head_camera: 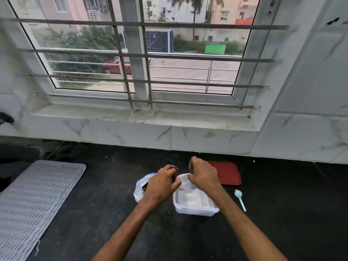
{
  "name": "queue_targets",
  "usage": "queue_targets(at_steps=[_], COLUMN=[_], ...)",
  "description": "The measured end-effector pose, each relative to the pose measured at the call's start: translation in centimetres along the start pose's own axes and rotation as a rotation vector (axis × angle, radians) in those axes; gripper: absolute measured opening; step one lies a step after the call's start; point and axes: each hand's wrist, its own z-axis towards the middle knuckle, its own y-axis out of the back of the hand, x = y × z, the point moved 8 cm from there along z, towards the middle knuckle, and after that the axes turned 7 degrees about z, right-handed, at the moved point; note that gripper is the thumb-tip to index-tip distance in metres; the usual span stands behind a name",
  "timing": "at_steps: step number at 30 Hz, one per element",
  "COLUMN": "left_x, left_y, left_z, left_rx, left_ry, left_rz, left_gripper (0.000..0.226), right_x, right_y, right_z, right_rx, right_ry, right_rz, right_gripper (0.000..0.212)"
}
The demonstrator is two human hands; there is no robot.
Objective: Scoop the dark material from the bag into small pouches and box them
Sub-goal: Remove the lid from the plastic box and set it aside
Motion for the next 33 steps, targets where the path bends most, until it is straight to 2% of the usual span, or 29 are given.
queue_targets(at_steps=[3, 6, 8, 10, 11, 12, 16, 18, 22, 27, 29, 31, 33], left_x=[0.1, 0.5, 0.7, 0.8, 0.7, 0.7, 1.2, 1.8, 2.3, 1.9, 1.9, 1.8, 1.7], left_y=[0.1, -0.6, -0.8, -1.2, -1.3, -1.2, 0.0, 0.2, 0.2, 0.4, 0.4, -0.1, -0.5], left_z=[-0.3, -0.9, -1.3, -1.5, -1.5, -1.4, -1.1, -1.0, -1.0, -1.1, -1.0, -1.1, -1.2], left_rx=[0.033, 0.099, 0.135, 0.146, 0.133, 0.102, -0.091, -0.124, -0.135, -0.135, -0.124, -0.094, -0.072], left_ry=[-0.024, -0.025, -0.072, -0.133, -0.149, -0.150, -0.128, -0.107, -0.069, -0.048, -0.039, -0.050, -0.062], left_rz=[-0.015, -0.291, -0.467, -0.498, -0.478, -0.453, -0.427, -0.419, -0.410, -0.368, -0.366, -0.333, -0.309], left_gripper=[0.026, 0.035, 0.066, 0.096, 0.100, 0.097, 0.050, 0.038, 0.033, 0.031, 0.030, 0.032, 0.040], right_x=[0.5, 1.5, 1.4, 1.5, 1.6, 1.8, 1.9, 1.8, 2.4, 3.7, 4.4, 4.6, 4.4], right_y=[-0.2, -0.6, -0.5, -0.6, -0.7, -0.8, -1.0, -0.4, 2.0, 3.2, 2.7, 1.0, 0.0], right_z=[0.3, 0.5, 0.7, 0.7, 0.6, 0.6, 0.1, -0.1, -0.5, -1.5, -1.8, -2.1, -2.2], right_rx=[0.045, 0.044, 0.034, 0.054, 0.067, 0.079, 0.133, 0.113, 0.010, -0.116, 0.009, 0.212, 0.303], right_ry=[-0.044, -0.049, -0.074, -0.090, -0.087, -0.076, -0.064, -0.038, 0.094, 0.304, 0.361, 0.346, 0.327], right_rz=[-0.038, 0.034, 0.088, 0.128, 0.142, 0.156, 0.233, 0.294, 0.410, 0.364, 0.319, 0.154, -0.006], right_gripper=[0.016, 0.016, 0.017, 0.018, 0.019, 0.020, 0.023, 0.027, 0.025, 0.017, 0.018, 0.026, 0.036])
